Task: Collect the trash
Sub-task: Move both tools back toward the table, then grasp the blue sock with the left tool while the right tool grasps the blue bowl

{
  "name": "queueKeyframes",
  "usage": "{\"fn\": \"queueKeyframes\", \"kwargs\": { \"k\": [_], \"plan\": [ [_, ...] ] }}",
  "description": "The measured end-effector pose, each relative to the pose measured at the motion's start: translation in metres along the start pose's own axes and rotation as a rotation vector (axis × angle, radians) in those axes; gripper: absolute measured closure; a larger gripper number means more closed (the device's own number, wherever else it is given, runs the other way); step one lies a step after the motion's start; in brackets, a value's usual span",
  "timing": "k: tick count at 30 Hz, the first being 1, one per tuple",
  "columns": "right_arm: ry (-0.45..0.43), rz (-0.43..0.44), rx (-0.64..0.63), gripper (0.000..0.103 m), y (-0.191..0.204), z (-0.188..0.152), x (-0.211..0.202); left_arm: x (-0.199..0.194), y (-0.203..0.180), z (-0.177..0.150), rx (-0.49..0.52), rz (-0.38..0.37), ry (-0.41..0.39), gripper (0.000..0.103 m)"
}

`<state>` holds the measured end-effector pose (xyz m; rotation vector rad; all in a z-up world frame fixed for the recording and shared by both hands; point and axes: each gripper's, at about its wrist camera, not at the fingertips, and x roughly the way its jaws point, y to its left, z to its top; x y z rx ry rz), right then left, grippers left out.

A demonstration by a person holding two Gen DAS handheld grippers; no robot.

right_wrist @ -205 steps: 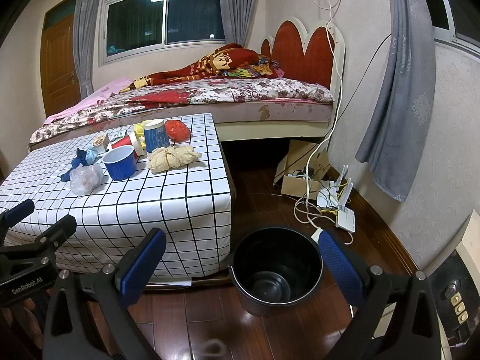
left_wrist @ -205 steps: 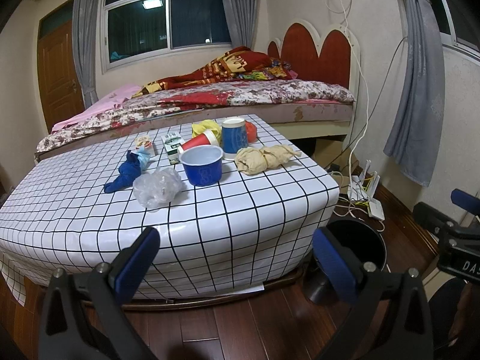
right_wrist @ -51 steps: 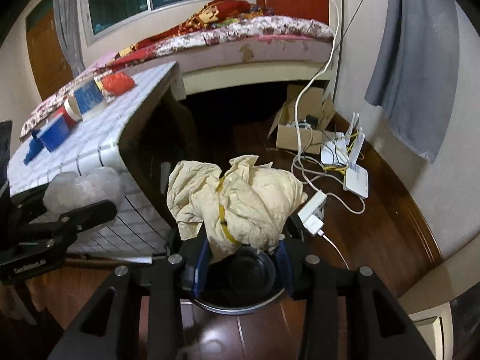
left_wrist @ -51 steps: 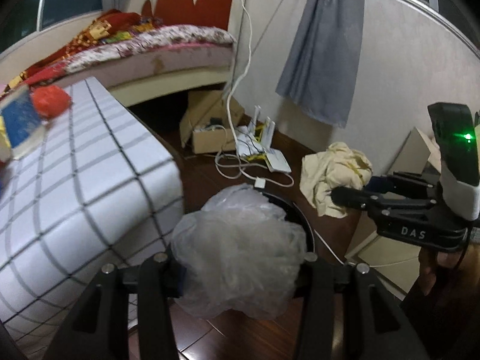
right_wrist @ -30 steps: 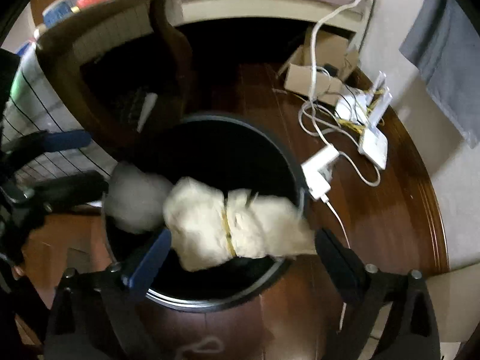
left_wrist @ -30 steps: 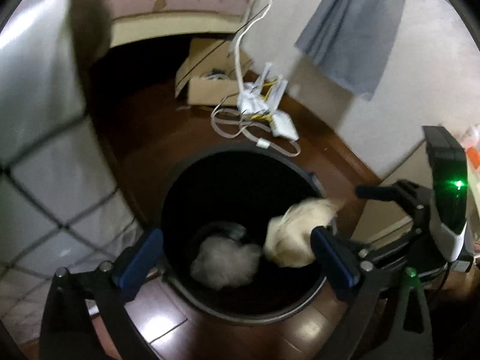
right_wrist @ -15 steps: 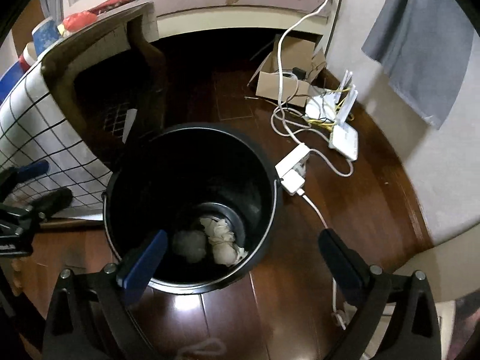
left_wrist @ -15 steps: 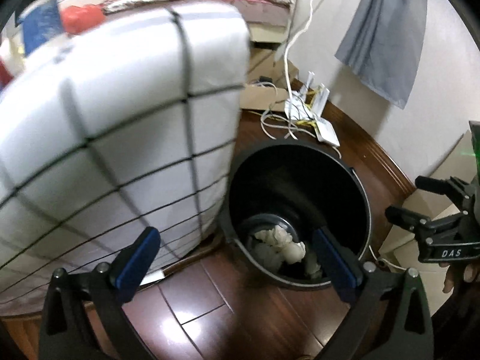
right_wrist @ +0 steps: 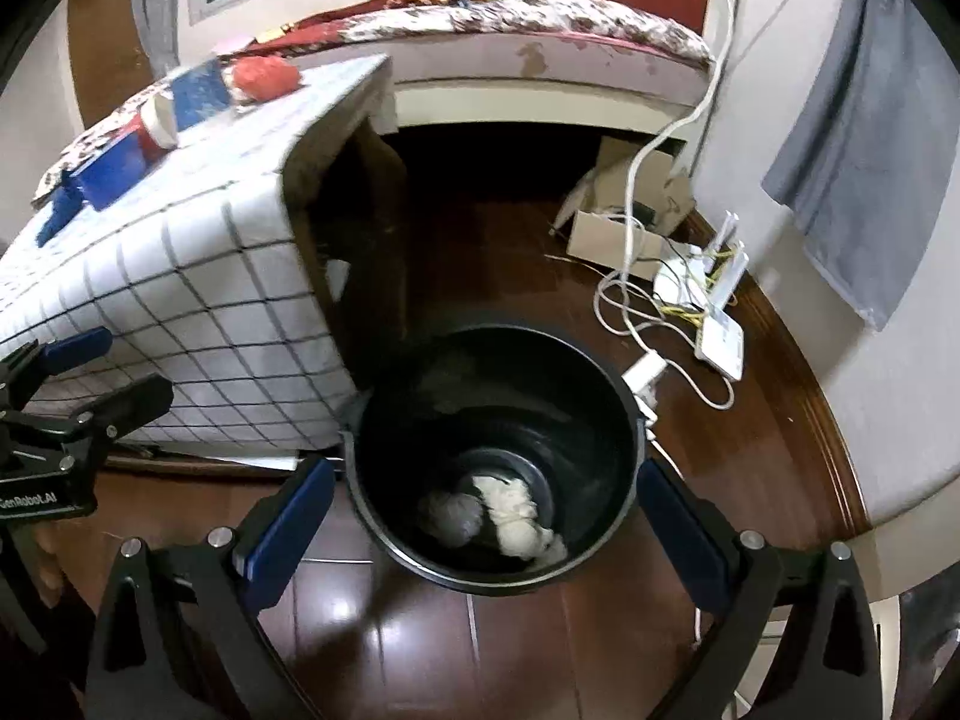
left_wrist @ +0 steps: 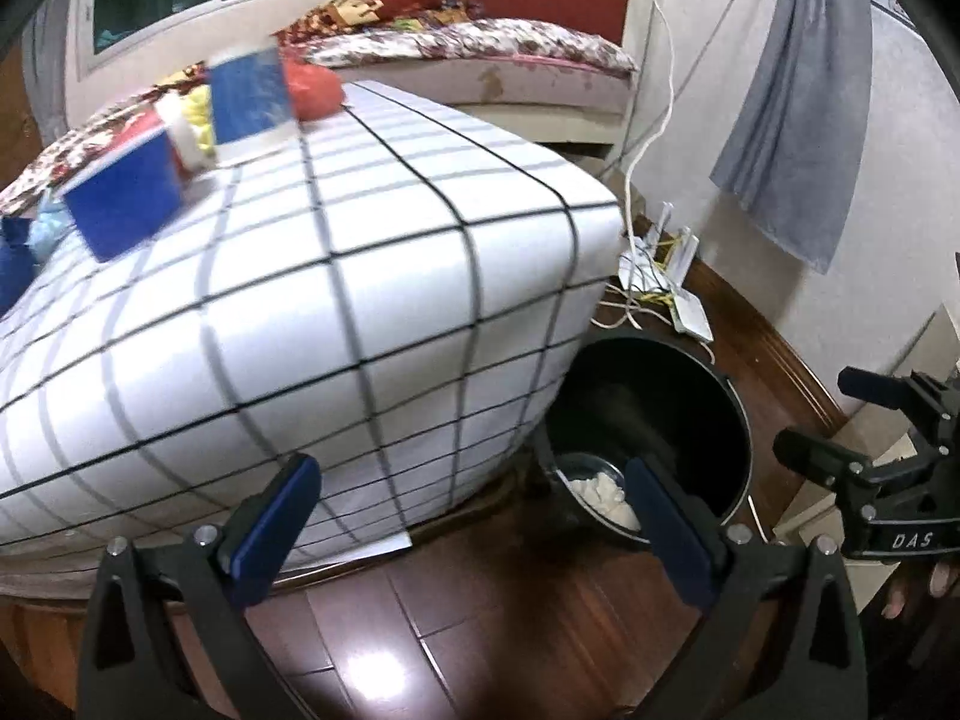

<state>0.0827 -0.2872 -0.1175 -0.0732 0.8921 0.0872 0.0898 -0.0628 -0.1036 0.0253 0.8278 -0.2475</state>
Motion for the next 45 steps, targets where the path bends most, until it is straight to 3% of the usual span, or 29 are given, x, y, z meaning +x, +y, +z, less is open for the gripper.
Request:
{"fn": "queueKeyframes", "kwargs": {
  "k": [11, 19, 33, 40, 45],
  "plan": [
    [-0.069, 0.051, -0.045, 0.001, 0.053, 0.021, -0.016, -0.035, 0.038, 0.005, -0.066, 0.058, -0.077, 0.001],
    [-0.124, 0.11, -0.071, 0.001, 0.094, 0.051, -0.021, -0.056, 0.088, 0.005, -0.149, 0.146, -0.123, 0.001],
    [-0.212, 0.263, -0.159, 0.001, 0.22, 0.134, -0.005, -0.085, 0.225, 0.014, -0.283, 0.381, -0.188, 0.001],
    [-0.155, 0.325, -0.24, 0.001, 0.276, 0.167, 0.032, -0.077, 0.273, 0.032, -0.337, 0.4, -0.202, 0.001],
    [-0.135, 0.259, -0.283, 0.001, 0.307, 0.18, 0.057, -0.056, 0.291, 0.049, -0.362, 0.383, -0.196, 0.001]
  ]
}}
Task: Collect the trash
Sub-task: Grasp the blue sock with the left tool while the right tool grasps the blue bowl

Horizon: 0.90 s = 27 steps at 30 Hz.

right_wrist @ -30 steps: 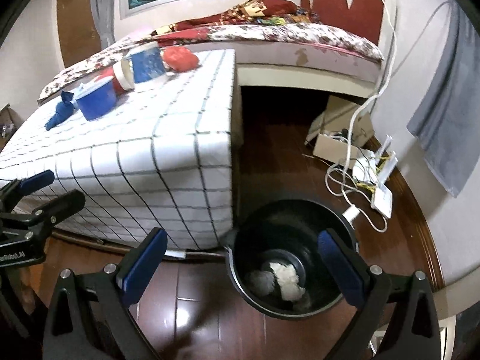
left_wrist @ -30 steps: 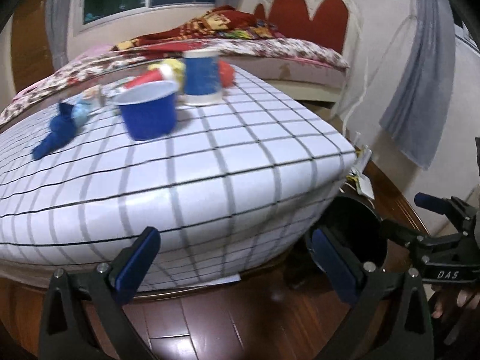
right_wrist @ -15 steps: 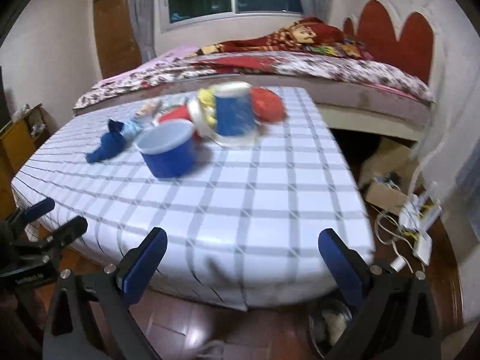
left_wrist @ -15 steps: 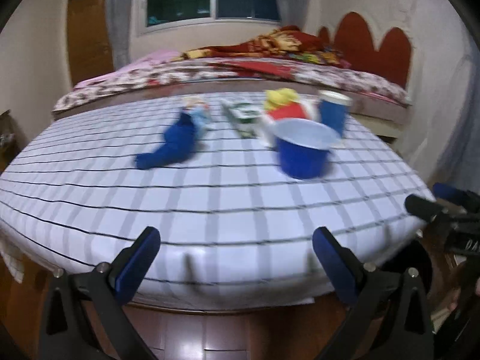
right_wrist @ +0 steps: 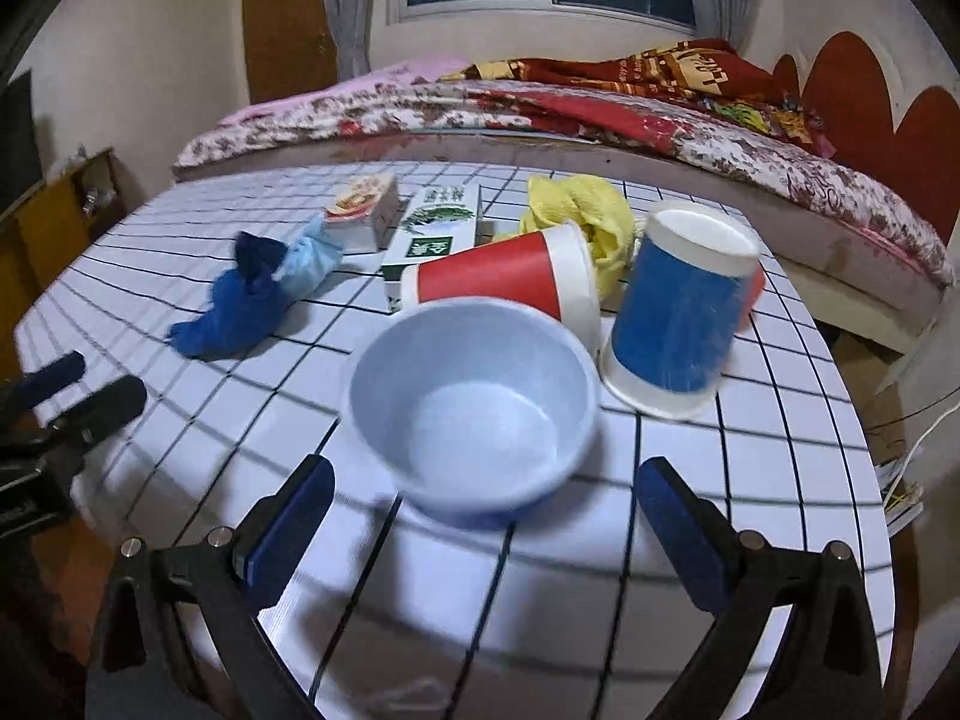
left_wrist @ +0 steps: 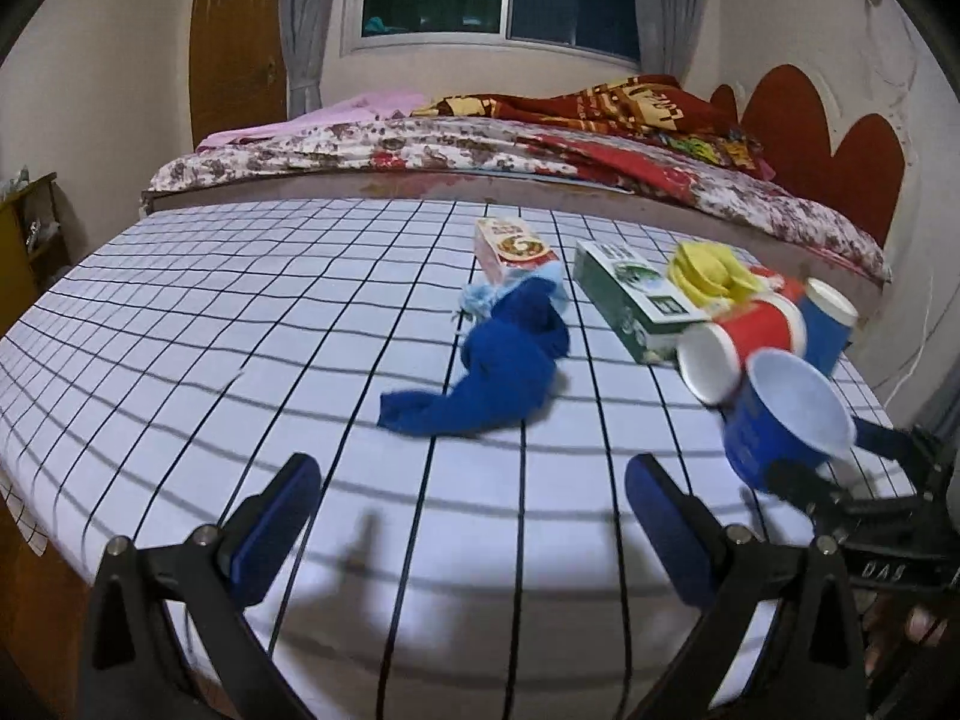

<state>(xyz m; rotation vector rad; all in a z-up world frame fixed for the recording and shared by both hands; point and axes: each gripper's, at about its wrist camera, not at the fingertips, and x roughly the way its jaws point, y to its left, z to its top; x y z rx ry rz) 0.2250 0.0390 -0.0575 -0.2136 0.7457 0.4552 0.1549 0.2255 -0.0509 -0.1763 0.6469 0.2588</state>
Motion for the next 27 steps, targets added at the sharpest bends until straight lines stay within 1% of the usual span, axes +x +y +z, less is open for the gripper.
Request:
{"fn": "queueKeyframes", "kwargs": {
  "k": [4, 7, 9, 12, 13, 16, 18, 19, 20, 22, 24, 27],
  "plan": [
    [0.018, -0.026, 0.041, 0.001, -0.001, 0.012, 0.014, 0.022, -0.007, 0.015, 0.031, -0.014, 0.012, 0.001],
    [0.016, -0.035, 0.063, 0.001, -0.005, 0.017, 0.018, 0.039, -0.006, 0.027, 0.025, -0.04, 0.035, 0.002],
    [0.019, -0.027, 0.076, 0.001, -0.008, 0.019, 0.023, 0.048, -0.007, 0.033, 0.027, -0.042, 0.047, 0.003],
    [0.03, -0.022, 0.081, 0.001, -0.01, 0.019, 0.029, 0.06, -0.009, 0.037, 0.038, -0.042, 0.072, 0.008],
    [0.029, -0.02, 0.082, 0.001, -0.011, 0.019, 0.03, 0.063, -0.009, 0.037, 0.039, -0.042, 0.083, 0.011],
    [0.019, -0.021, 0.088, 0.003, -0.013, 0.02, 0.03, 0.069, -0.008, 0.038, 0.034, -0.062, 0.113, 0.024],
    [0.015, -0.01, 0.09, 0.012, -0.013, 0.021, 0.029, 0.073, -0.007, 0.038, 0.024, -0.073, 0.139, 0.033],
    [0.02, -0.004, 0.089, 0.021, -0.013, 0.021, 0.03, 0.075, -0.006, 0.037, 0.023, -0.086, 0.153, 0.045],
    [0.026, 0.001, 0.09, 0.025, -0.012, 0.021, 0.031, 0.076, -0.007, 0.037, 0.024, -0.094, 0.159, 0.055],
    [0.024, 0.01, 0.089, 0.025, -0.012, 0.02, 0.029, 0.071, -0.007, 0.035, 0.027, -0.098, 0.154, 0.057],
    [0.019, 0.017, 0.09, 0.026, -0.013, 0.019, 0.025, 0.06, -0.008, 0.031, 0.027, -0.111, 0.134, 0.057],
    [0.006, 0.028, 0.099, 0.026, -0.015, 0.014, 0.016, 0.04, -0.009, 0.021, 0.035, -0.111, 0.106, 0.057]
  ]
}}
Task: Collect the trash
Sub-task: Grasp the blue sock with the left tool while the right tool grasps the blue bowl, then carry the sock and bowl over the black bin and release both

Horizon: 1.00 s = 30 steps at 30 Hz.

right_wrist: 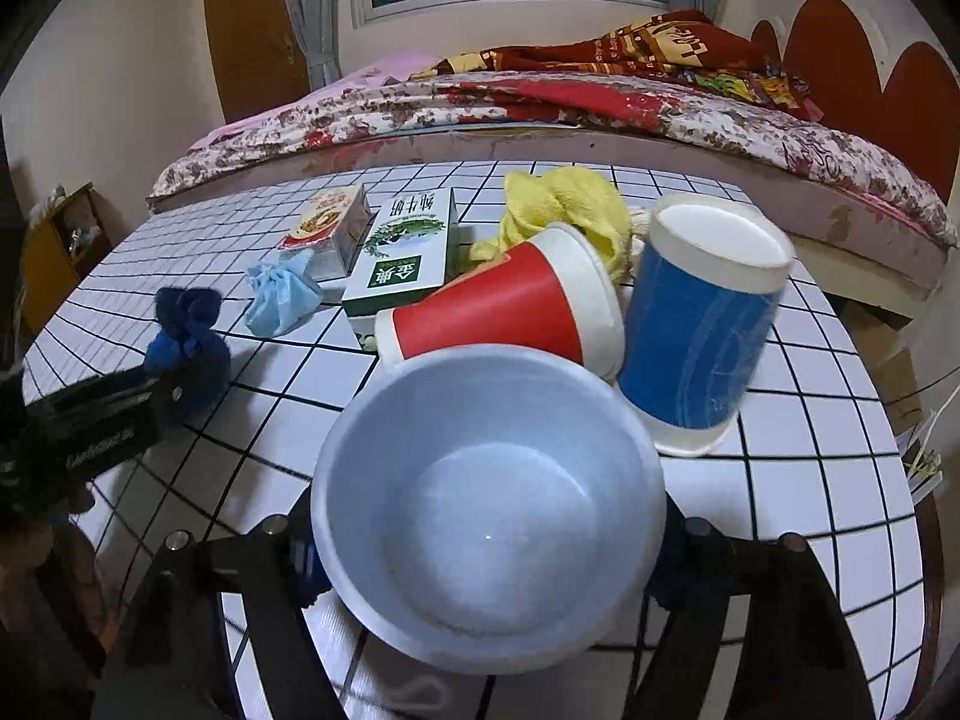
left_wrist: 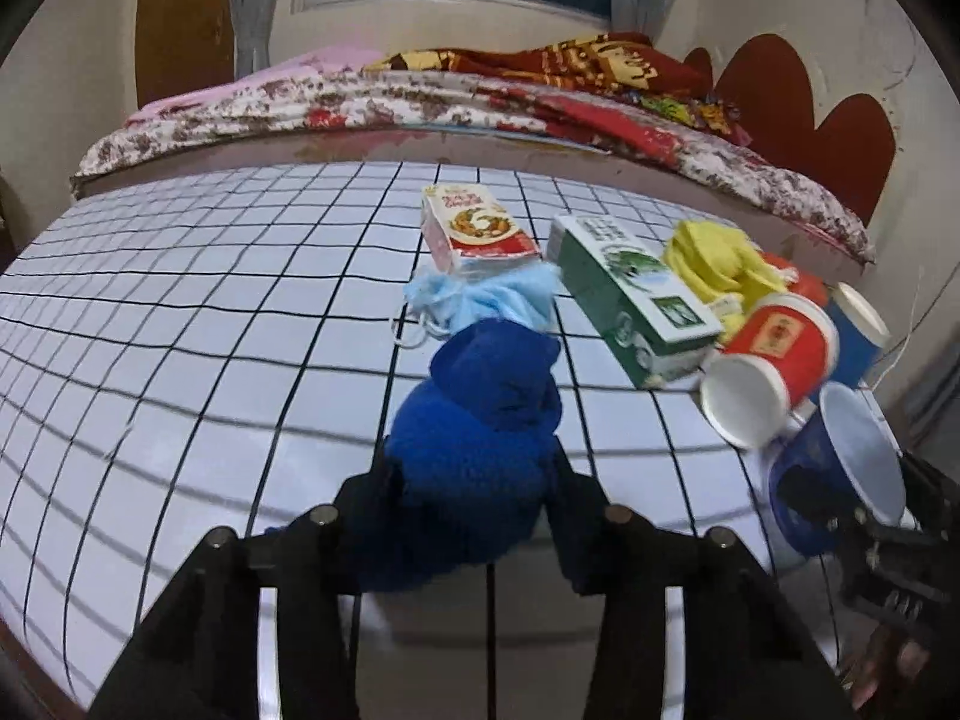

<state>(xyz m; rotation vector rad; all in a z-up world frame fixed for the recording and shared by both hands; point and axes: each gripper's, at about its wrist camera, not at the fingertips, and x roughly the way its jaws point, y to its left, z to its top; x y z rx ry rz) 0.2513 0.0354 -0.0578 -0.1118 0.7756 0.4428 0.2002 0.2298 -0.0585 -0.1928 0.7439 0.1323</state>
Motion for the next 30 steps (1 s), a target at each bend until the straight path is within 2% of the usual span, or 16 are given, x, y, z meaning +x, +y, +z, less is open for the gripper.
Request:
{"fn": "queueKeyframes", "kwargs": {
  "k": [8, 19, 30],
  "plan": [
    [-0.045, 0.011, 0.024, 0.026, -0.015, -0.018, -0.037, -0.043, -0.023, -0.032, 0.024, -0.031, -0.053, 0.057],
    [-0.099, -0.01, 0.051, 0.026, -0.046, -0.044, -0.089, -0.063, -0.065, -0.049, 0.079, -0.086, -0.064, 0.057],
    [-0.152, -0.076, 0.094, 0.026, -0.089, -0.074, -0.142, -0.077, -0.123, -0.066, 0.163, -0.153, -0.074, 0.057]
  ]
}}
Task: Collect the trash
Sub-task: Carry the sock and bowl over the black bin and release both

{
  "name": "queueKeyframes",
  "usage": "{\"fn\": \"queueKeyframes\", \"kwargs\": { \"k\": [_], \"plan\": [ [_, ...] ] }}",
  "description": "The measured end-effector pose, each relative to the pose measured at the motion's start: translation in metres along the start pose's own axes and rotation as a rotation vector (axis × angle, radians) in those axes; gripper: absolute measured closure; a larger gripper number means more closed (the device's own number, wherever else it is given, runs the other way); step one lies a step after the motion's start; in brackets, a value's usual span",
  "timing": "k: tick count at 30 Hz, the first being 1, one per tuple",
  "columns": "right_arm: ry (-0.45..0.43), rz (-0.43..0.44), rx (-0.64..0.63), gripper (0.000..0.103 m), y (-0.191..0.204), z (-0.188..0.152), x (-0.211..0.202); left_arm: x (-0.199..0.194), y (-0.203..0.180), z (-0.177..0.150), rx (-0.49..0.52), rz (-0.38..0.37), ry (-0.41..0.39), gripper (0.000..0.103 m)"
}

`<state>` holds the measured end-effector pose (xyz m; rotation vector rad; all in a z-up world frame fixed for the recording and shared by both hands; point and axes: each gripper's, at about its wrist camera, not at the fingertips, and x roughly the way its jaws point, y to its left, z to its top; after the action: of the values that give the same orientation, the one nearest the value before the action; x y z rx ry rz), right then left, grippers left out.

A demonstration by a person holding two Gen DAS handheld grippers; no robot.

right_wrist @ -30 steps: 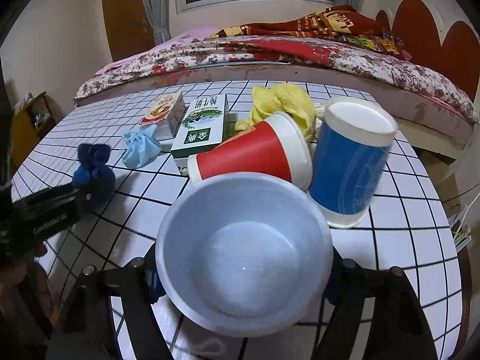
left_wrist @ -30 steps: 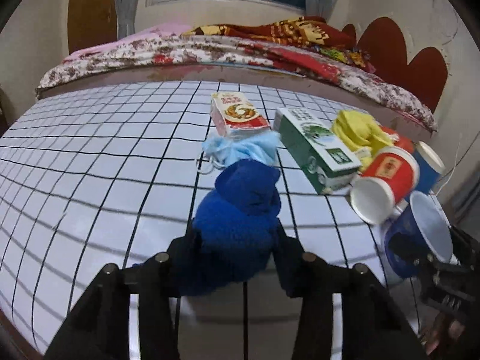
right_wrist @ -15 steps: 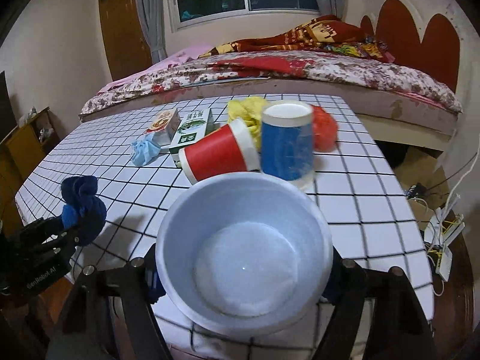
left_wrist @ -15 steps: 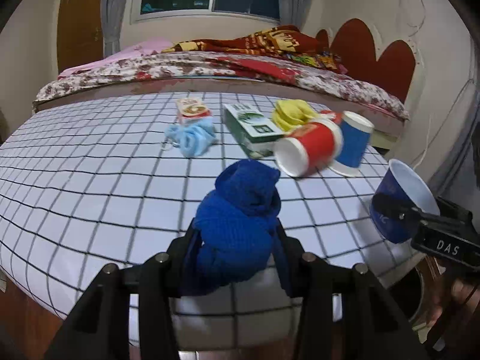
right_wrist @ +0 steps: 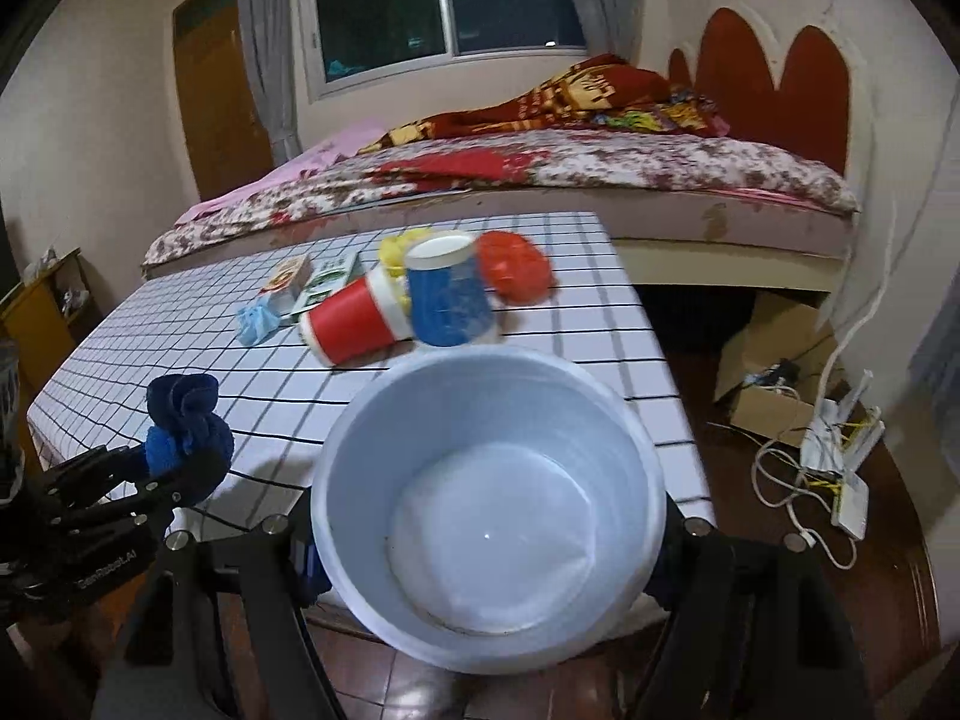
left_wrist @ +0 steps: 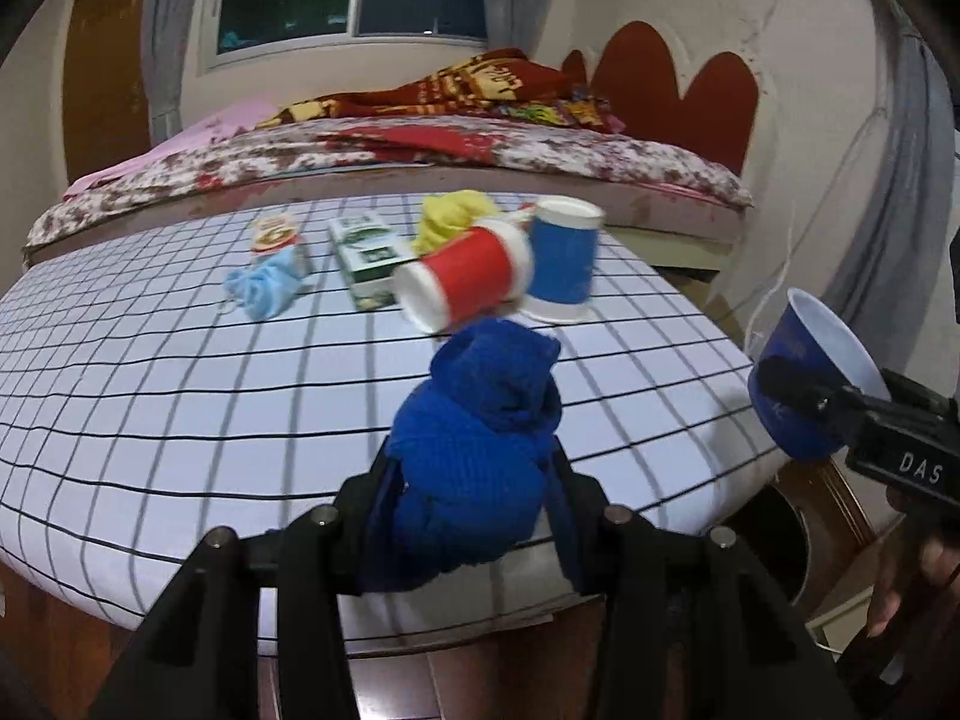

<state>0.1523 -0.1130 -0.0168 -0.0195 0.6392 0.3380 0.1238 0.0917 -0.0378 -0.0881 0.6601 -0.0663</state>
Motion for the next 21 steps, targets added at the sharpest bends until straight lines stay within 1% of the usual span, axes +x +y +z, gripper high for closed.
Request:
{"fn": "queueKeyframes", "kwargs": {
  "k": [7, 21],
  "plan": [
    [-0.008, -0.051, 0.024, 0.026, -0.033, -0.015, -0.024, 0.0, -0.036, -0.003, 0.059, -0.049, 0.003, 0.057],
    [0.038, -0.171, 0.097, 0.026, -0.107, -0.056, -0.052, 0.005, -0.111, -0.018, 0.175, -0.18, 0.038, 0.057]
  ]
}}
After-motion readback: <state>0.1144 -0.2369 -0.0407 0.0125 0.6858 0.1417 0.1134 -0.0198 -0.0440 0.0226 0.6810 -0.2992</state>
